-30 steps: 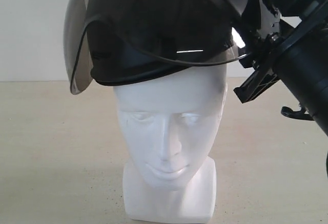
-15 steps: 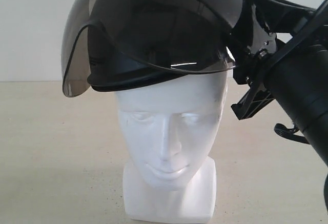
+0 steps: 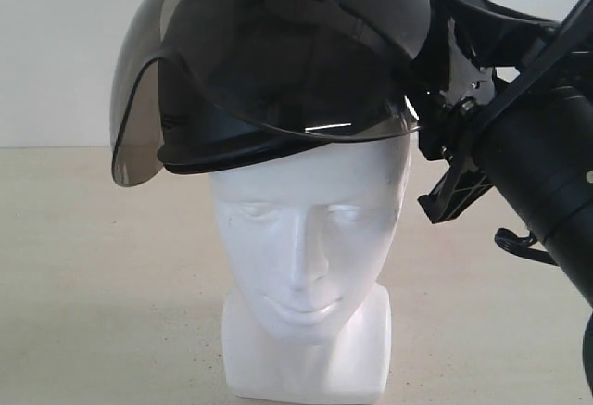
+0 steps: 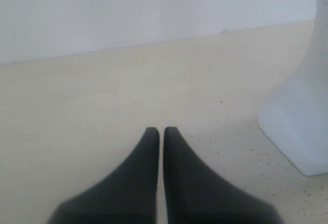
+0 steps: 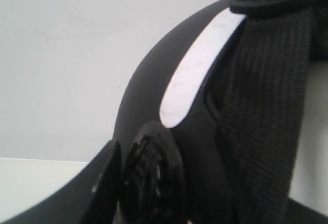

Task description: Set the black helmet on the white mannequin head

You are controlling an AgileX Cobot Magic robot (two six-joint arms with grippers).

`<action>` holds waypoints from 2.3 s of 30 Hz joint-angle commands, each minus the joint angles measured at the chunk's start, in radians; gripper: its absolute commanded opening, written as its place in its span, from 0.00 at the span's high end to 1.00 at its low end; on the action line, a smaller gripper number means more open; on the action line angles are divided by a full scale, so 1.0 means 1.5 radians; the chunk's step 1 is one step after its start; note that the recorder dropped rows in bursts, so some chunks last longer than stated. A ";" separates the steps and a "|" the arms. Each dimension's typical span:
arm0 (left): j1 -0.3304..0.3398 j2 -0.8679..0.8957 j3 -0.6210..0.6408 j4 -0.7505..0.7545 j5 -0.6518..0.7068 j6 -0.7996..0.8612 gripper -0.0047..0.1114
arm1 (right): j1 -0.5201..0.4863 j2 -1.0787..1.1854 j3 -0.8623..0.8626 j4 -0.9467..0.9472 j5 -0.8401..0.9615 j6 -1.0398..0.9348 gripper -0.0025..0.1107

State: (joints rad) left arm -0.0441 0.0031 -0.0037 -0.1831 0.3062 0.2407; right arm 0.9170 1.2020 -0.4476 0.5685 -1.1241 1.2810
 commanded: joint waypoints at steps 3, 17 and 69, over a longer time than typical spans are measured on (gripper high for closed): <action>-0.002 -0.002 0.002 -0.008 0.000 0.000 0.92 | 0.022 -0.009 0.014 0.104 -0.012 -0.096 0.98; -0.002 -0.002 0.002 -0.008 0.000 0.000 0.92 | 0.040 -0.009 0.095 0.105 -0.065 -0.020 0.98; -0.002 -0.002 0.002 -0.008 0.000 0.000 0.92 | 0.040 -0.009 0.144 0.202 0.074 -0.023 0.98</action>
State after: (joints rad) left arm -0.0441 0.0031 -0.0037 -0.1831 0.3062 0.2407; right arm 0.9894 1.1821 -0.2895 0.6727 -1.1580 1.3620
